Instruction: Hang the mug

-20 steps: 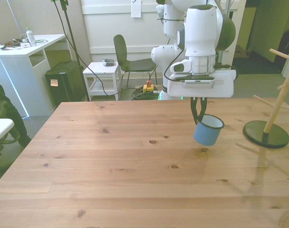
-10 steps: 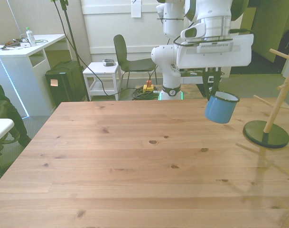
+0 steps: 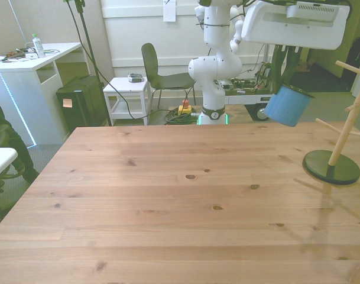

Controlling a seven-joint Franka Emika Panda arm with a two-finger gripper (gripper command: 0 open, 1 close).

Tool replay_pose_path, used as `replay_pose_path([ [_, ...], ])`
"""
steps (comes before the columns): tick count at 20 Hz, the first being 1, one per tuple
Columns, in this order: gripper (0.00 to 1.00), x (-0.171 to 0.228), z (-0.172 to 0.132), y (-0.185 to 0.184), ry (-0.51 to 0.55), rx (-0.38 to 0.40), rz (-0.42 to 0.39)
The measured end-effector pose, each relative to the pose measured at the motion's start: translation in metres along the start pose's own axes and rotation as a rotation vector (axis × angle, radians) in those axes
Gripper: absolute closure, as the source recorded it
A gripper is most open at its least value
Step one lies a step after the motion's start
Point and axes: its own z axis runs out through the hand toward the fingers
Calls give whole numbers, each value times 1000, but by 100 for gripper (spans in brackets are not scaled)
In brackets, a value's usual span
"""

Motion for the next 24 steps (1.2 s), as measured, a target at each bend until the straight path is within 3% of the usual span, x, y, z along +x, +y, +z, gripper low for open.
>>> replay_pose_path([
  [5,100,2,-2,-10,-10,-53,-132],
  [12,100,0,-44,-18,23,-22,-287],
  [20,100,-12,-37,-52,12,4,-465],
  [24,100,-26,-36,-81,15,26,-509],
])
